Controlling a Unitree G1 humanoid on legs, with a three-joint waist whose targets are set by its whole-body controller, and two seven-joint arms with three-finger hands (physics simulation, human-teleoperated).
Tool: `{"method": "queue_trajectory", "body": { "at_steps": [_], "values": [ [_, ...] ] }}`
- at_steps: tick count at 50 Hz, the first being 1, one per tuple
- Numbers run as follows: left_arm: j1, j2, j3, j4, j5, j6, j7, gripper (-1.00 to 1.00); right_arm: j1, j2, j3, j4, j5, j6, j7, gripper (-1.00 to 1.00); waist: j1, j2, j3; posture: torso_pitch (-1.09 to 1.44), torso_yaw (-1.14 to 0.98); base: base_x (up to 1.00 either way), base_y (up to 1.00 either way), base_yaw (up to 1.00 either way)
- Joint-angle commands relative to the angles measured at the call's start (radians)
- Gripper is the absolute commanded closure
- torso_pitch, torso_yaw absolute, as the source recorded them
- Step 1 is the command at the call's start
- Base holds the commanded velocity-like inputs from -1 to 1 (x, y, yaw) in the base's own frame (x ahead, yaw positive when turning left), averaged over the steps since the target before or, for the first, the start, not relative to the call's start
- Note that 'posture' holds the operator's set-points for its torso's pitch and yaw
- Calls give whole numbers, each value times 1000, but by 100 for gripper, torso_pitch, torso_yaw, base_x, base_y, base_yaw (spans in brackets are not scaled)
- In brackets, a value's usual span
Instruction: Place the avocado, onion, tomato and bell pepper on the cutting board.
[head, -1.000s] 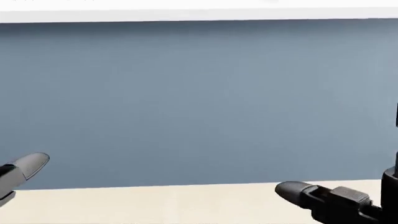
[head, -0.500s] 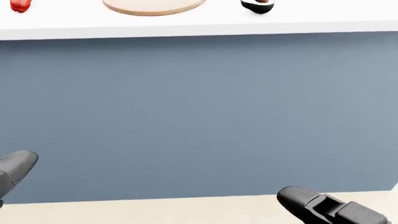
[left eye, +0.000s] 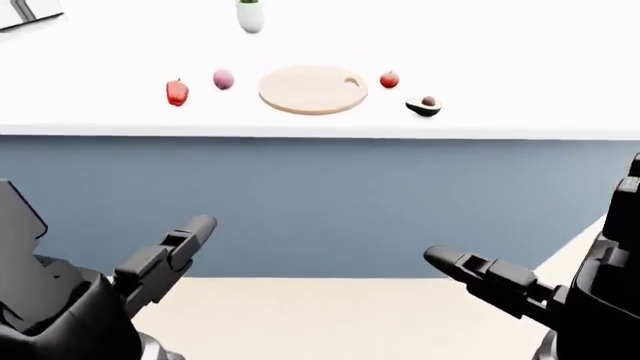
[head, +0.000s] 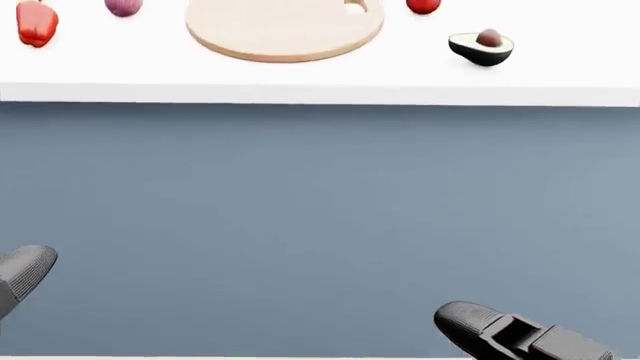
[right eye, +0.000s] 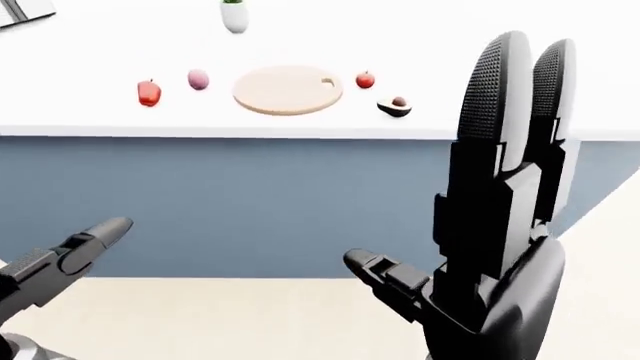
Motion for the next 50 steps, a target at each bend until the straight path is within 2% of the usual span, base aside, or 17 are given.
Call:
{"method": "queue_trajectory", "body": {
  "at_steps": [1,4,5,6,12,16,18,19,20,27,31,32,33,40,45,46,50],
  "values": [
    [-11,1,-10,-12,1,-4,0,-100,-7,0,-4,-15,6,5,-6,-100,-1,2,-8,0,0,66,0,0],
    [-10,2,-12,-12,2,-4,0,-100,-7,2,-6,-15,9,5,-5,-100,-8,-57,-13,0,0,66,0,0],
    [-10,2,-13,-12,2,-4,1,-100,-7,2,-6,-15,8,4,-5,-100,-15,-38,2,0,0,66,0,0],
    [-10,3,-14,-12,3,-3,0,-100,-8,4,-6,-15,8,3,-2,-100,-16,-50,35,0,0,66,0,0],
    [-11,8,-17,-12,2,4,0,-100,-9,3,-2,-15,11,9,-1,-100,-42,-57,11,0,0,51,0,0],
    [-14,2,-13,-12,-2,-1,-4,-100,-9,5,-1,-15,10,9,3,-100,-38,0,0,0,0,13,0,0],
    [-15,0,-11,-12,-4,-2,-6,-100,-9,5,-1,-15,9,8,3,-100,-27,81,-39,0,0,13,0,0],
    [-15,-2,-10,-12,-6,-3,-8,-100,-9,5,-1,-15,10,9,4,-100,-22,24,10,0,0,13,0,0],
    [-15,-2,-8,-12,-6,-5,-7,-100,-10,6,-2,-15,9,9,5,-100,-12,36,18,0,0,12,0,0],
    [-8,0,-13,-12,-1,-6,-1,-100,-5,-3,6,-15,6,15,-3,-100,-15,-7,-4,0,0,13,0,0],
    [-6,2,-15,-12,2,-7,3,-100,-5,-2,4,-15,7,13,-3,-100,-25,-92,-23,0,0,13,0,0],
    [-5,1,-15,-12,3,-8,3,-100,-5,-3,5,-15,6,13,-4,-100,-26,-91,-40,0,0,14,0,0],
    [-5,1,-14,-12,3,-9,4,-100,-5,-3,6,-15,6,13,-3,-100,-34,-71,-17,0,0,12,0,0],
    [-3,0,-14,-12,3,-11,4,-100,-3,-2,7,-15,4,11,-5,-100,-38,-26,-1,0,0,13,0,0],
    [-4,-2,-14,-12,2,-13,4,-100,-4,8,1,-15,9,0,-1,-100,-50,62,-27,0,0,13,0,0],
    [-5,-2,-12,-12,3,-14,5,-100,-5,11,-1,-15,9,-3,2,-100,-33,40,-10,0,0,12,0,0],
    [-4,-2,-13,-12,3,-13,4,-100,-6,11,-2,-15,8,0,5,-100,-29,29,-5,0,0,13,0,0]
  ]
}}
